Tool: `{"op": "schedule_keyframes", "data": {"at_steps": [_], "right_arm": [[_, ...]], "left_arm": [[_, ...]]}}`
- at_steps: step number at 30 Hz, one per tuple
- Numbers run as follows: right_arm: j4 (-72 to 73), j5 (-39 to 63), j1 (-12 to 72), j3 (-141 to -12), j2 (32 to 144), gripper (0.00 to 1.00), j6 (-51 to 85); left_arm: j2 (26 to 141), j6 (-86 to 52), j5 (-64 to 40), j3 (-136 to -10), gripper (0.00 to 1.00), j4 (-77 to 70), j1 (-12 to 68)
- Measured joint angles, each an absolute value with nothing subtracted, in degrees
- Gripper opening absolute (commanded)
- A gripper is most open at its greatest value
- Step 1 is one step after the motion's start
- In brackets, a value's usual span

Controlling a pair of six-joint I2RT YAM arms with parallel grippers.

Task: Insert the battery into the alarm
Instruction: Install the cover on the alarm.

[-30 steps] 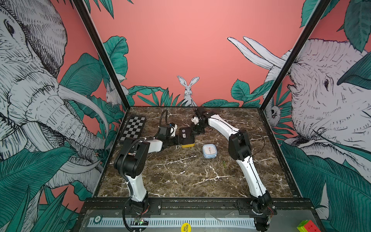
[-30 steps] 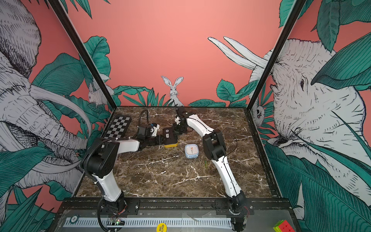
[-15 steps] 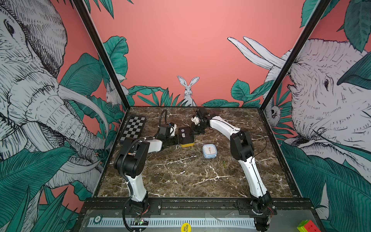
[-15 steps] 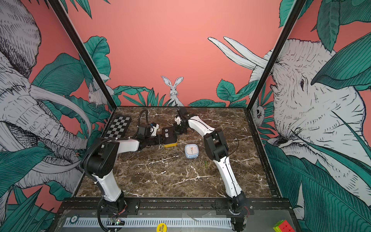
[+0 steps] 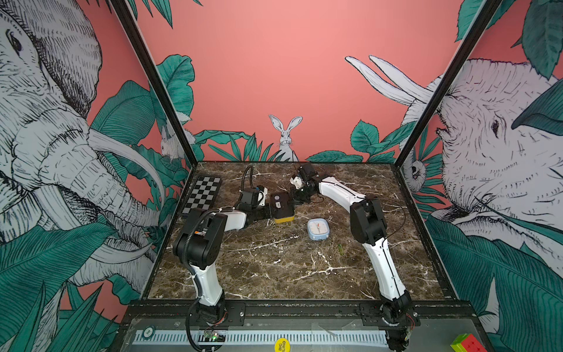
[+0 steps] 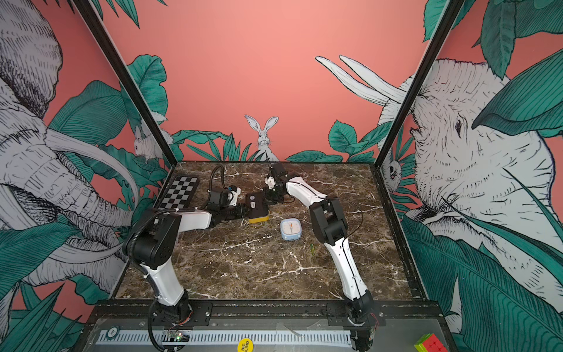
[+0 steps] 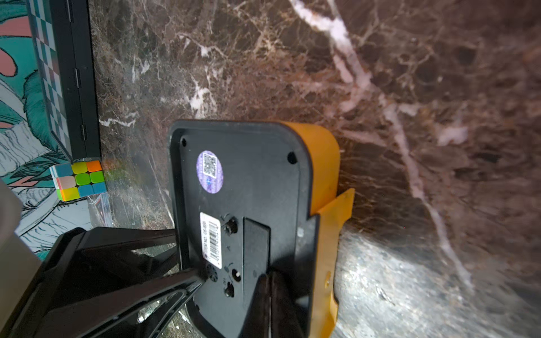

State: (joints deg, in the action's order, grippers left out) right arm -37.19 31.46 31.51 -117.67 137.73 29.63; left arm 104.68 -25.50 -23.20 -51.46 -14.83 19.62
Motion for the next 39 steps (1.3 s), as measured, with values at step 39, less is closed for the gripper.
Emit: {"op": "schedule_keyframes", "data": {"at_steps": [39], "right_arm": [[-27.77,32.12,31.51,-109.58,132.49,0.00,33.67]], "left_arm": [[104.99,-25.47,-23.38,-51.64,0.36,-15.22,19.84]]}}
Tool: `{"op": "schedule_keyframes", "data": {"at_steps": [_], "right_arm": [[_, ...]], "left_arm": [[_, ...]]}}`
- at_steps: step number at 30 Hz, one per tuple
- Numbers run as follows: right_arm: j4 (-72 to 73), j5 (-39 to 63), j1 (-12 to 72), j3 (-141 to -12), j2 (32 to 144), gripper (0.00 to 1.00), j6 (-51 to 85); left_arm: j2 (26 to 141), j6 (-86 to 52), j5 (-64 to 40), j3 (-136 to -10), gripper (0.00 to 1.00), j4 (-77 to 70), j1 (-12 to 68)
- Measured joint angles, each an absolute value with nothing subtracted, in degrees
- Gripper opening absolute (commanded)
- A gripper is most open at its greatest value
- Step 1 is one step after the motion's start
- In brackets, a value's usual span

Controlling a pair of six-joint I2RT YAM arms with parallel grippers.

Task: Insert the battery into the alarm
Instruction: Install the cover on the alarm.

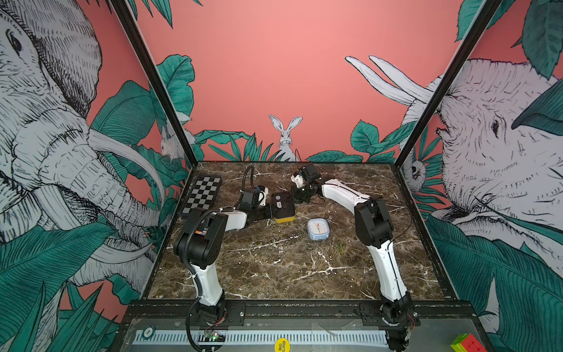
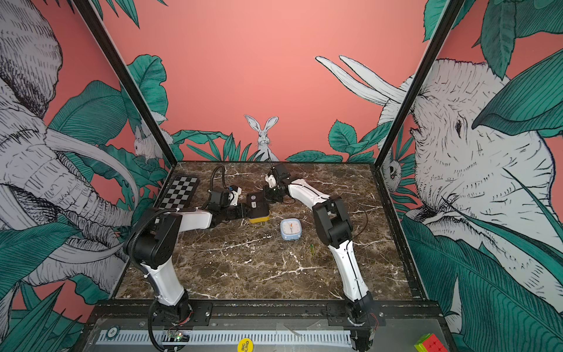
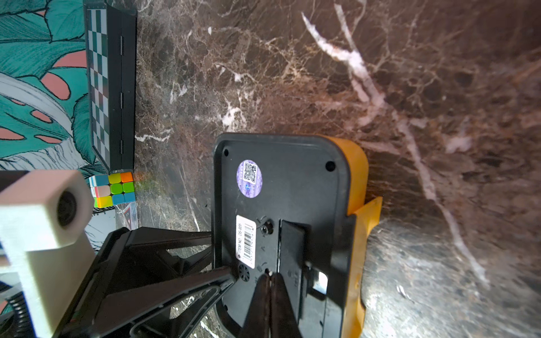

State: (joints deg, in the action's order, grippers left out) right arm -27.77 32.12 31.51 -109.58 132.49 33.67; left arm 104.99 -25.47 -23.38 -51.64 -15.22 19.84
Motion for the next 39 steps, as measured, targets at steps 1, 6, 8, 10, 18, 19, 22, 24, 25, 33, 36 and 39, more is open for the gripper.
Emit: {"op": "schedule_keyframes", "data": {"at_steps": [1,6,8,10,18,19,22,24,25,33,36,39], "right_arm": [[-27.86,32.08,31.51,-109.58,132.49,0.00,33.67],[-27.73,31.64,31.51,-109.58,132.49,0.02,33.61],[-28.32,30.89,31.51,-109.67,132.49,0.03,33.08],[-30.20,29.78,31.51,-110.32,132.49,0.08,32.34],[-35.11,26.37,31.57,-113.56,132.51,0.13,29.04],[-35.57,26.28,31.62,-114.10,132.62,0.13,28.77],[-36.58,26.02,31.79,-115.96,133.38,0.13,28.03],[-37.17,25.89,31.99,-116.79,133.95,0.13,27.73],[-37.45,25.85,32.10,-117.14,134.28,0.13,27.59],[-41.69,24.03,32.93,-119.59,135.74,0.14,25.87],[-42.54,23.73,33.23,-120.33,135.81,0.15,25.28],[-43.03,23.51,33.41,-120.66,136.03,0.15,25.12]], "left_arm": [[104.99,-25.47,-23.38,-51.64,0.36,-15.22,19.84],[104.99,-25.47,-23.38,-51.64,0.36,-15.22,19.84],[104.99,-25.47,-23.38,-51.64,0.36,-15.22,19.84],[104.99,-25.47,-23.38,-51.64,0.36,-15.22,19.84],[104.99,-25.47,-23.38,-51.64,0.36,-15.22,19.84],[104.99,-25.47,-23.38,-51.64,0.36,-15.22,19.84],[104.99,-25.47,-23.38,-51.64,0.36,-15.22,19.84],[104.99,-25.47,-23.35,-51.64,0.36,-15.22,19.84],[104.99,-25.47,-23.38,-51.64,0.36,-15.22,19.84],[104.99,-25.47,-23.38,-51.64,0.35,-15.22,19.84],[105.01,-25.47,-23.38,-51.66,0.35,-15.22,19.84],[105.01,-25.47,-23.40,-51.68,0.35,-15.20,19.84]]}}
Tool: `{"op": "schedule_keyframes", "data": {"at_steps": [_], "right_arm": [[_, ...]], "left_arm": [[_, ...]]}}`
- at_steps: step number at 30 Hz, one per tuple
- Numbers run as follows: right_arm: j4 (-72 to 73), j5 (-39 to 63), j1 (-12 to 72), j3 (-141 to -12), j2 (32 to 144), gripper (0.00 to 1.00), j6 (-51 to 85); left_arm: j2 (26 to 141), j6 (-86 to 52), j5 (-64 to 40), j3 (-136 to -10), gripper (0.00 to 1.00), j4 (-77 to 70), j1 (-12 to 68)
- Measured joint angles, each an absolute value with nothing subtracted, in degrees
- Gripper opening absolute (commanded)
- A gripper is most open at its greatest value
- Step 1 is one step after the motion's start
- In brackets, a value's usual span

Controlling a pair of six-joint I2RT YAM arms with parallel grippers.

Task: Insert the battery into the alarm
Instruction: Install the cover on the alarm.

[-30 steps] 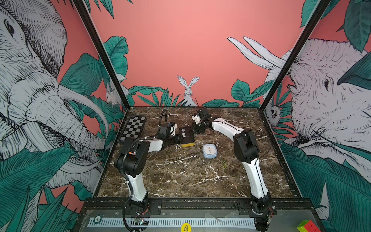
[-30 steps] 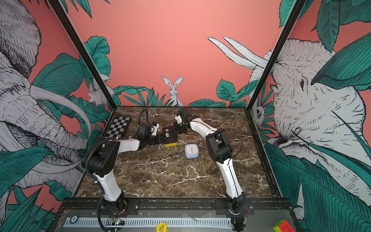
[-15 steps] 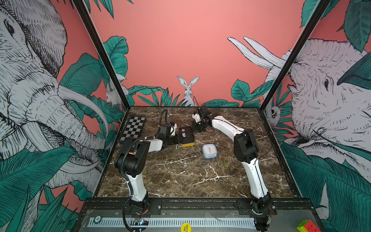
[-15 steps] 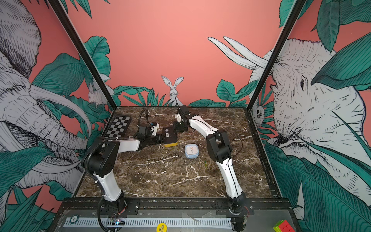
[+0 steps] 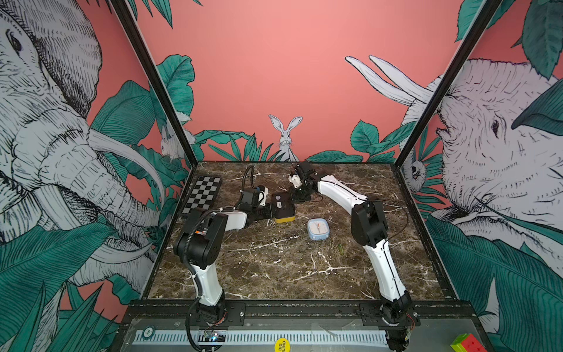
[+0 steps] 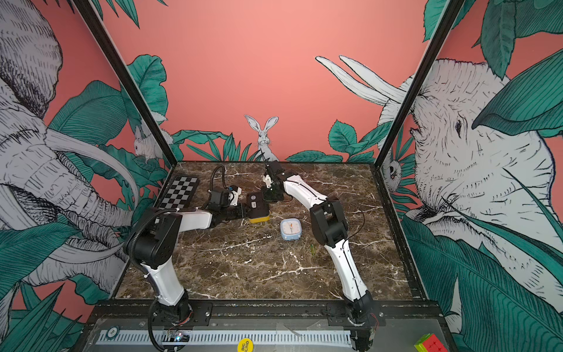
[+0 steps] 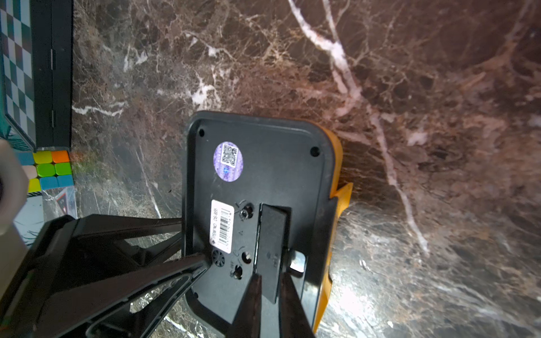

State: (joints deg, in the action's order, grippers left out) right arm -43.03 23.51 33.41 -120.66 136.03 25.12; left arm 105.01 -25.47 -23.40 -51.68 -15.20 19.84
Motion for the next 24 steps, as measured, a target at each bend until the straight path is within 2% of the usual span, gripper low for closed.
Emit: {"op": "schedule_keyframes", "data": {"at_steps": [11,19,24], "right_arm": [[-45.19,21.87,33.67,-123.11,138.10,0.15,24.80],[-45.50,21.85,33.80,-124.57,139.57,0.07,24.91],[-46.50,21.87,33.69,-125.56,140.09,0.07,25.06]], "left_arm": [[105.10,-25.47,-23.51,-51.72,0.35,-15.20,19.86],[105.12,-25.47,-23.55,-51.83,0.35,-15.11,19.86],[105.32,-25.50,-23.55,-52.16,0.35,-14.90,19.84]]}}
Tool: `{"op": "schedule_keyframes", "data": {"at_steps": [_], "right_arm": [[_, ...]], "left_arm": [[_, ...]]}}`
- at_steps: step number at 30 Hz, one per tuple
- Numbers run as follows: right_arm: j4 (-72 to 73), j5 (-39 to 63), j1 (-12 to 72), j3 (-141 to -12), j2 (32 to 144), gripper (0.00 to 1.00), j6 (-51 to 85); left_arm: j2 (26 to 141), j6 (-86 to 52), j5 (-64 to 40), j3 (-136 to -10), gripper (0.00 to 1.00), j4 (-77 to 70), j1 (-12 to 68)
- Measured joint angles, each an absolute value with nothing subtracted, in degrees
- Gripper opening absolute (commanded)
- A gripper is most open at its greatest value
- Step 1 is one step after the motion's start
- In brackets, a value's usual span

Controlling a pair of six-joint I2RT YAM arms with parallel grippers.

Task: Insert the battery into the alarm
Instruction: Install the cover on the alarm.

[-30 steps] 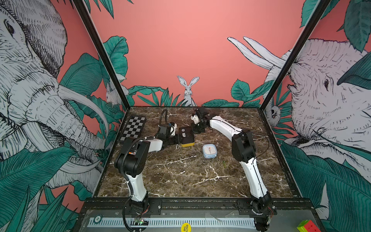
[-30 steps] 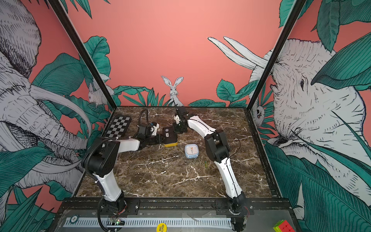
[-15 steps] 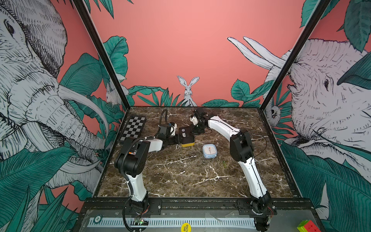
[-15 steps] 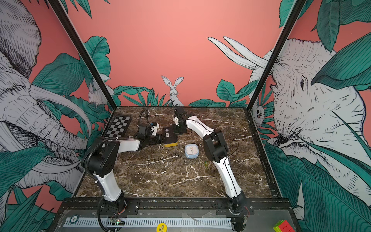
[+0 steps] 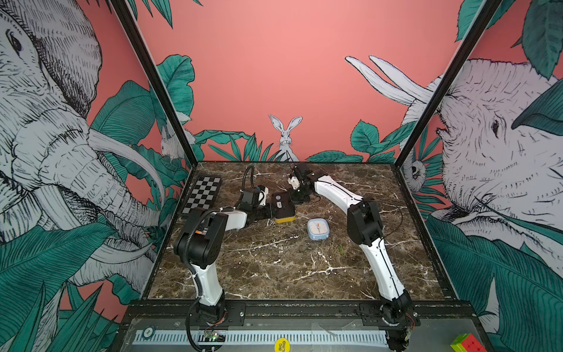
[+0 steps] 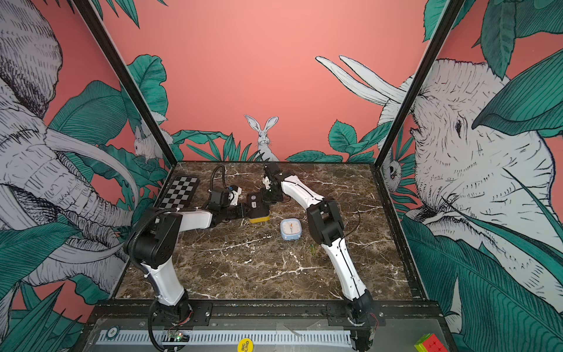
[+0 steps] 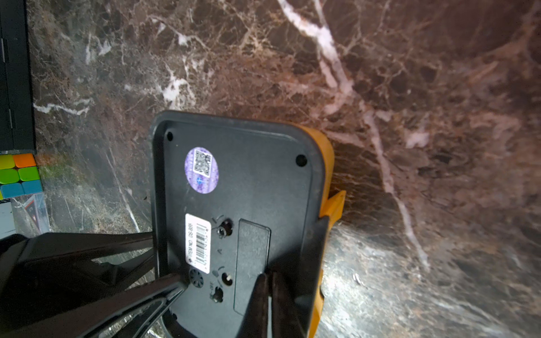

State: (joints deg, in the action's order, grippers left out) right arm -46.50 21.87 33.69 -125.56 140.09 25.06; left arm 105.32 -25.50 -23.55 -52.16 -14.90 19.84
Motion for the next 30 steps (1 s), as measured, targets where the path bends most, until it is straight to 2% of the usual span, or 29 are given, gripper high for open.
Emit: {"op": "schedule_keyframes", "data": {"at_steps": [11,26,30], "right_arm": [[-49.12,20.86,33.93,-128.31,141.43,0.08,23.53],[-56.64,8.19,37.67,-136.05,144.44,0.08,16.47],[-58.61,6.37,38.28,-138.39,145.49,0.15,15.25]], "left_arm": [[105.54,-25.47,-23.55,-52.49,0.35,-14.68,19.84],[105.51,-25.47,-23.46,-52.49,0.35,-14.63,19.84],[105.49,-25.54,-23.33,-52.49,0.35,-14.63,19.84]]}}
